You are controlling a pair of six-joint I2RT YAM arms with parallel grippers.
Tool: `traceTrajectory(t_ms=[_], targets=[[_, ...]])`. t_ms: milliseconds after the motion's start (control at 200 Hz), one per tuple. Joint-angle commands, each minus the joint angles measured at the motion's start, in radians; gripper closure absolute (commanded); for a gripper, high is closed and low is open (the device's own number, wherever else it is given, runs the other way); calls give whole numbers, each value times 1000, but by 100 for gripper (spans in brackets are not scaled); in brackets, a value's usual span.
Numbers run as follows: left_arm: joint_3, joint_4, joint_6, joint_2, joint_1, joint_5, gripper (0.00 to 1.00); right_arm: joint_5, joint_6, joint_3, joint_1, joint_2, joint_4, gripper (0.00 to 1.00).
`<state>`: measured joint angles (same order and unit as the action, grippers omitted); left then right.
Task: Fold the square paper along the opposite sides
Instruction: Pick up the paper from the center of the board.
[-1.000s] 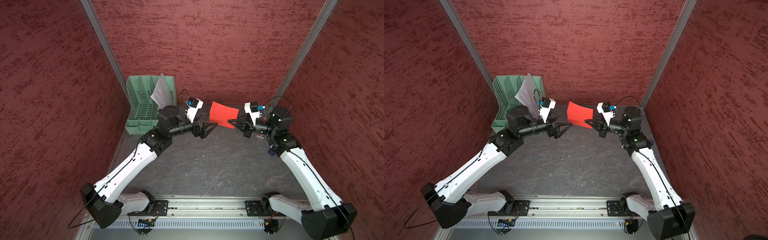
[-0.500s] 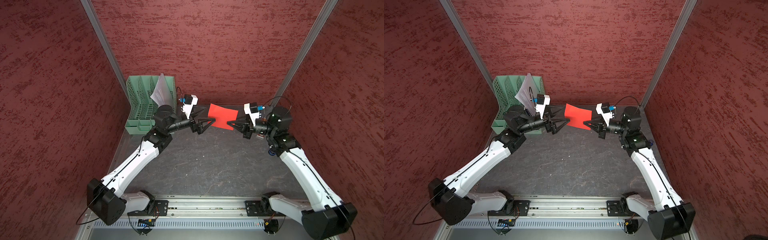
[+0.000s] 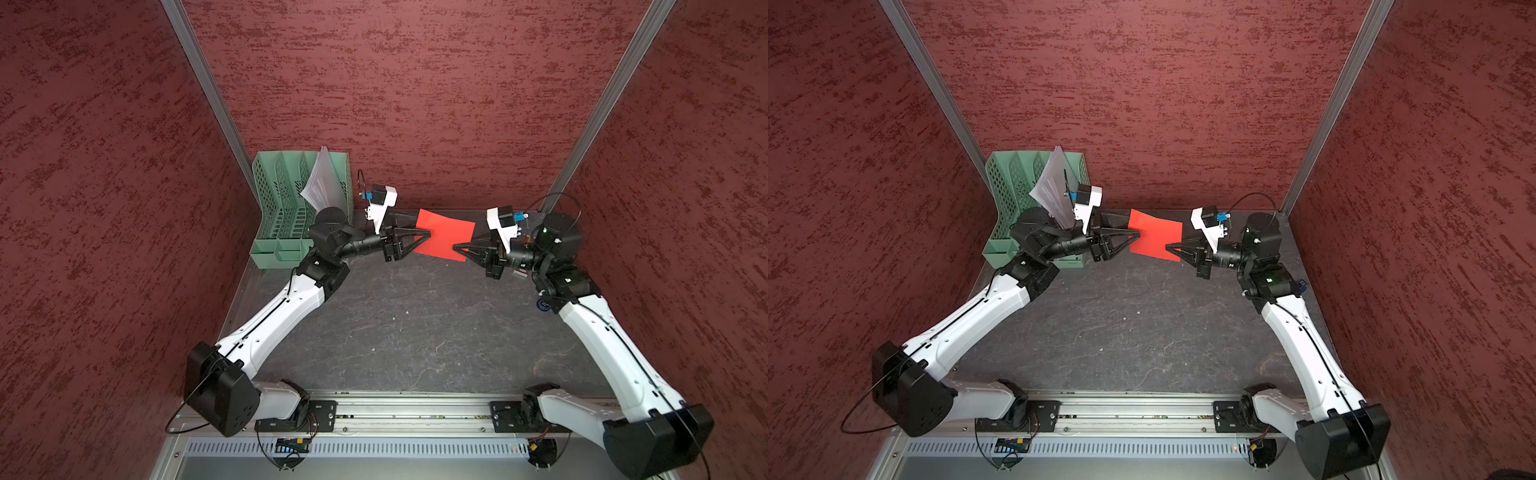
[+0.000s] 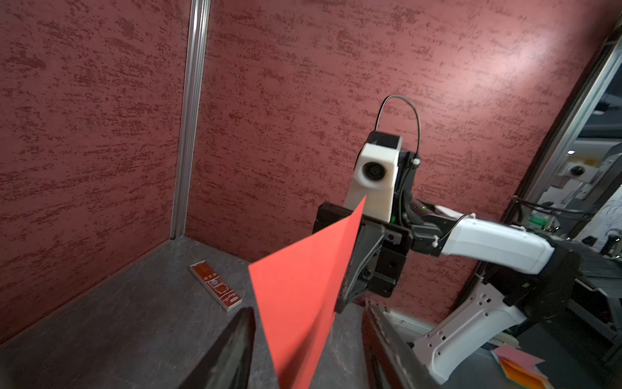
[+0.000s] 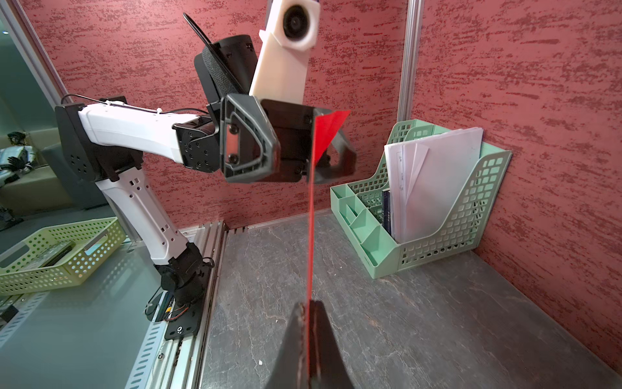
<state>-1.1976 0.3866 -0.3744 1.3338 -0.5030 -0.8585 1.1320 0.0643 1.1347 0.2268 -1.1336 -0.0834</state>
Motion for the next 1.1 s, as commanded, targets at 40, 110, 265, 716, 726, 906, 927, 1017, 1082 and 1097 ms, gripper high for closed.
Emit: traceTrajectory(t_ms=[40, 110, 265, 716, 726, 906, 927, 1017, 1082, 1097], targets=[[-15, 19, -20, -24, 10, -55, 53, 0, 23, 18, 9, -14, -27, 100], [-35, -13, -16, -17, 12, -82, 54, 2, 25, 23, 8, -20, -35, 100], [-52, -78, -2, -7, 12, -129, 53, 2, 35, 34, 8, -22, -50, 100], [-7, -176, 73, -53, 15, -96, 41, 5, 37, 47, 8, -8, -58, 100], [-6, -173, 72, -53, 15, -97, 41, 5, 37, 46, 8, -8, -58, 100], [10, -102, 34, -56, 15, -91, 42, 5, 32, 43, 9, -9, -54, 100], [10, -92, 28, -55, 15, -91, 43, 5, 31, 43, 8, -9, -53, 100], [12, -50, 2, -47, 15, -95, 47, 5, 30, 42, 8, -9, -52, 100], [15, -22, -16, -41, 14, -101, 51, 5, 29, 40, 11, -8, -50, 100], [16, -16, -20, -40, 14, -103, 52, 5, 29, 40, 9, -8, -50, 100]])
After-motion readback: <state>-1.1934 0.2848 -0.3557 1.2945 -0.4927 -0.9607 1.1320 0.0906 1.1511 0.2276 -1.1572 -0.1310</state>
